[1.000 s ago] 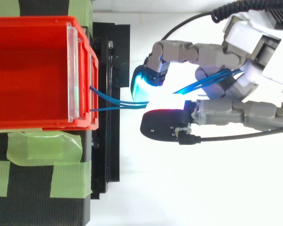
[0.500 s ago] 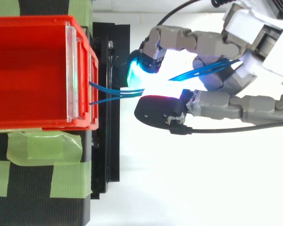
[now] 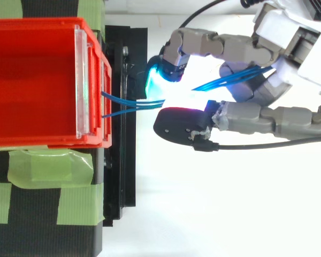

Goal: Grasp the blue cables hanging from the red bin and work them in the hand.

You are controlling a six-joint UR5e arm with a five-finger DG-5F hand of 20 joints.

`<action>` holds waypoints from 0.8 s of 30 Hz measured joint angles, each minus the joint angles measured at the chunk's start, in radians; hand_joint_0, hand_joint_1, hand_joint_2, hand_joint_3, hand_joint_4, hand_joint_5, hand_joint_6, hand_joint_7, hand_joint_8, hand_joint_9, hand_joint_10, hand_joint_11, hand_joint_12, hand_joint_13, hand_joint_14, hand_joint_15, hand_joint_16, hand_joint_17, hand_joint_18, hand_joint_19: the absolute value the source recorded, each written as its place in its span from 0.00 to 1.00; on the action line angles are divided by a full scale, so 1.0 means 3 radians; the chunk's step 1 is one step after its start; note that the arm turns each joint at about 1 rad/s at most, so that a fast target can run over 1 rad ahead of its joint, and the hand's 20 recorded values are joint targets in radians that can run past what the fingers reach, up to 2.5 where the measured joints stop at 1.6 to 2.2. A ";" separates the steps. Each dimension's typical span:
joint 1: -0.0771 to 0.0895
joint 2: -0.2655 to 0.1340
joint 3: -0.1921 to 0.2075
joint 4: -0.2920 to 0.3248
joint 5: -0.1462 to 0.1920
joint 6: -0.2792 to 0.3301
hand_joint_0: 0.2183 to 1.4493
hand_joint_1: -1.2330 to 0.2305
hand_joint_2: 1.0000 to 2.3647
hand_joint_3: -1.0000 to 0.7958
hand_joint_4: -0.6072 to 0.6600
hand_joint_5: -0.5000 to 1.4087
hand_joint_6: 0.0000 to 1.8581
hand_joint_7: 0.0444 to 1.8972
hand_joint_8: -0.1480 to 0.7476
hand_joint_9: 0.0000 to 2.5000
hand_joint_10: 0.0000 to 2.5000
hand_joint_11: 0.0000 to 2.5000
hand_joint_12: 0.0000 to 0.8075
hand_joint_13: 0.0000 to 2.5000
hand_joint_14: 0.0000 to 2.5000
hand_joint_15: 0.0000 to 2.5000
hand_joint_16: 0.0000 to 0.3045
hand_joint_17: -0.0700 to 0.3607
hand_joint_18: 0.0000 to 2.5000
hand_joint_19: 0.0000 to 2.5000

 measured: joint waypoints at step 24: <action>-0.0002 0.0000 0.0000 -0.0050 -0.0003 0.0015 0.59 0.40 0.01 0.21 0.69 0.44 0.00 0.65 0.76 0.71 1.00 1.00 0.88 0.81 1.00 0.79 0.78 0.58 1.00 0.26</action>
